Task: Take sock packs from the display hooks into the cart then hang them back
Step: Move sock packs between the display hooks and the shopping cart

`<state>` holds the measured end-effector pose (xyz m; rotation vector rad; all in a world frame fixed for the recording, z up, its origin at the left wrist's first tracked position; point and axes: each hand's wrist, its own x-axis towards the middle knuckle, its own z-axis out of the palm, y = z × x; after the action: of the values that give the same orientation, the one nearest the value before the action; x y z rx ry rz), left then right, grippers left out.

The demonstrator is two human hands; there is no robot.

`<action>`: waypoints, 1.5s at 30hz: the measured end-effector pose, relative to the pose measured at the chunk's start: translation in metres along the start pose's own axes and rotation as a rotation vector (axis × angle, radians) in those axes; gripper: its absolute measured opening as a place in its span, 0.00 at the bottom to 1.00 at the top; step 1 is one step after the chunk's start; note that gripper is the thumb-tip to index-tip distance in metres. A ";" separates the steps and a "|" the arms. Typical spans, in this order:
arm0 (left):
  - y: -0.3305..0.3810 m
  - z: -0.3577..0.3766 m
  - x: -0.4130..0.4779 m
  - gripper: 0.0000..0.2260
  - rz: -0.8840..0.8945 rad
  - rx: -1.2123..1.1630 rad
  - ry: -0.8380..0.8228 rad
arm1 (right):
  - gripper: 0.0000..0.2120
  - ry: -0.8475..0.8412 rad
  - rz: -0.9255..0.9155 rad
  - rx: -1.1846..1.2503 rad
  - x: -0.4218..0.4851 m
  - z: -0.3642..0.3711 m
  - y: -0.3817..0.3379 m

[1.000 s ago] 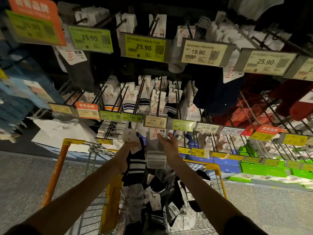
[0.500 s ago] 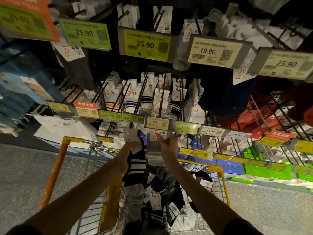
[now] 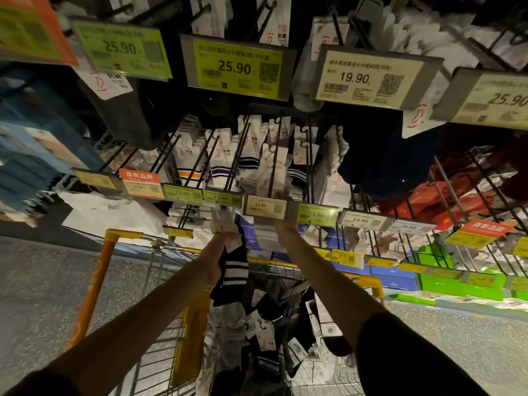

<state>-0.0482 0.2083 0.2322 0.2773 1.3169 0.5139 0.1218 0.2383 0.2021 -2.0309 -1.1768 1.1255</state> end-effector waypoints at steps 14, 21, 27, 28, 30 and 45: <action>-0.008 0.005 -0.006 0.14 0.023 0.073 -0.142 | 0.09 -0.219 0.327 0.477 -0.004 0.003 0.019; -0.030 0.042 -0.009 0.04 -0.006 0.189 -0.218 | 0.14 -0.237 0.208 0.713 -0.089 -0.026 0.052; -0.049 0.077 0.004 0.15 0.086 0.379 -0.374 | 0.05 -0.123 0.101 0.898 -0.081 -0.060 0.061; -0.051 0.081 0.006 0.14 0.102 0.416 -0.402 | 0.02 -0.107 0.091 0.904 -0.081 -0.065 0.060; -0.051 0.088 0.009 0.14 0.121 0.427 -0.431 | 0.07 -0.063 0.074 0.889 -0.080 -0.073 0.056; -0.035 0.113 0.032 0.11 0.398 0.461 -0.100 | 0.06 0.226 0.007 0.863 -0.051 -0.063 0.044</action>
<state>0.0729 0.2050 0.2159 0.9489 1.2747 0.5150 0.1810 0.1705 0.2207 -1.4249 -0.4352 1.1043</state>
